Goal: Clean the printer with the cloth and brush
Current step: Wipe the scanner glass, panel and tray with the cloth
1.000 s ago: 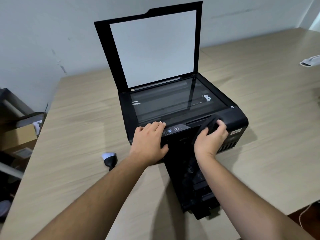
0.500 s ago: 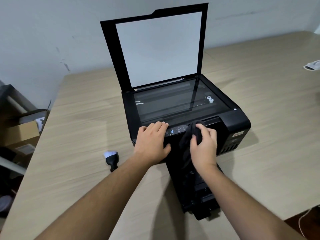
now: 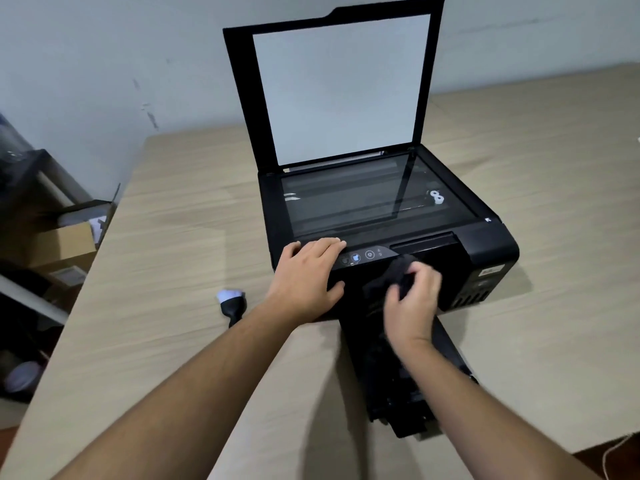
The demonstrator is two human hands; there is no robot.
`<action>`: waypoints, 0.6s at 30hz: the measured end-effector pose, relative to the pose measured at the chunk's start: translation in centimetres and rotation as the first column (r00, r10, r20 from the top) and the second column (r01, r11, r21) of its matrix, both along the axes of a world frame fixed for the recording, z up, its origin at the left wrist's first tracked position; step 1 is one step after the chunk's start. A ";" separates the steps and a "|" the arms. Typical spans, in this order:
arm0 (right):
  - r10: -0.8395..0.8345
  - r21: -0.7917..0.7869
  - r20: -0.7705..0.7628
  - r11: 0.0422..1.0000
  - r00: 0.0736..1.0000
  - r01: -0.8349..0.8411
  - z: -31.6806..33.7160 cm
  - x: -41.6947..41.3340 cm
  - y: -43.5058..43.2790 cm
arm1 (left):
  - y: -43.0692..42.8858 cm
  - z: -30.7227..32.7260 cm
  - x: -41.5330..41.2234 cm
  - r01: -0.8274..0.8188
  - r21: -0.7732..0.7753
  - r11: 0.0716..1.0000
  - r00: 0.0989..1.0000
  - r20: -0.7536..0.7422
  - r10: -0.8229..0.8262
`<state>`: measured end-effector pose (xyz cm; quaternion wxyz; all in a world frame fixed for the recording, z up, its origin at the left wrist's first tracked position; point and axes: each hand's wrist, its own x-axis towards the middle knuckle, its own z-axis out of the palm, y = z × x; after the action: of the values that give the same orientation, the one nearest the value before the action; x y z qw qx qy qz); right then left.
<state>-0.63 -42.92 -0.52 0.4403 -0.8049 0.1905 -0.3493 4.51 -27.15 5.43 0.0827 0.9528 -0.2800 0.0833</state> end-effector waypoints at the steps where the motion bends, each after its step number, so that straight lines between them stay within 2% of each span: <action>1: -0.074 0.031 0.010 0.997 0.997 0.073 -0.1 0.5 -1.3 | 0.8 -0.3 -0.1 -0.016 -0.017 1.000 1.000 0.023 0.017; 3: -0.171 0.035 0.064 0.985 0.983 0.169 0.3 1.3 -3.2 | 1.9 -0.8 -0.3 -0.051 -0.072 0.996 0.993 0.098 0.058; 4: -0.140 -0.035 0.097 0.989 0.985 0.144 0.1 1.4 -3.1 | 2.5 -1.0 -0.3 -0.075 -0.099 0.992 0.990 0.114 0.087; 6: 0.050 -0.313 0.117 0.950 0.992 -0.011 -1.4 1.2 -1.9 | 3.4 -1.5 -0.4 -0.102 -0.126 0.987 0.986 0.118 0.117; 8: 0.241 -0.600 0.010 0.778 0.971 -0.187 -4.0 0.7 -1.8 | 4.0 -1.5 -0.5 -0.108 -0.133 0.985 0.985 0.123 0.125; 10: 0.290 -0.749 -0.106 0.606 0.951 -0.268 -5.6 0.8 -3.6 | 4.7 -1.6 -0.5 -0.124 -0.113 0.986 0.983 0.123 0.137; 11: 0.273 -0.777 -0.112 0.575 0.956 -0.256 -5.7 0.9 -4.7 | 5.1 -1.7 -0.6 -0.139 -0.106 0.985 0.982 0.114 0.151; 12: 0.249 -0.782 -0.085 0.584 0.965 -0.220 -5.4 1.0 -5.5 | 5.5 -1.7 -0.6 -0.159 -0.101 0.982 0.980 0.104 0.170; 15: 0.209 -0.724 0.060 0.682 0.976 -0.102 -3.1 1.1 -5.7 | 6.2 -1.9 -0.8 -0.183 -0.087 0.979 0.978 0.088 0.190; 16: 0.234 -0.724 0.102 0.684 0.967 -0.089 -2.4 1.1 -4.8 | 6.3 -1.9 -0.8 -0.183 -0.082 0.980 0.978 0.082 0.190; 18: 0.352 -0.779 0.126 0.614 0.927 -0.128 -1.9 1.5 -2.6 | 6.4 -2.0 -0.8 -0.187 -0.077 0.979 0.978 0.074 0.193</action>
<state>0.84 -45.56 -2.44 0.1276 -0.8778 -0.1447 -0.4385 3.70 -20.79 3.47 0.0962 0.9676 -0.1878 0.1390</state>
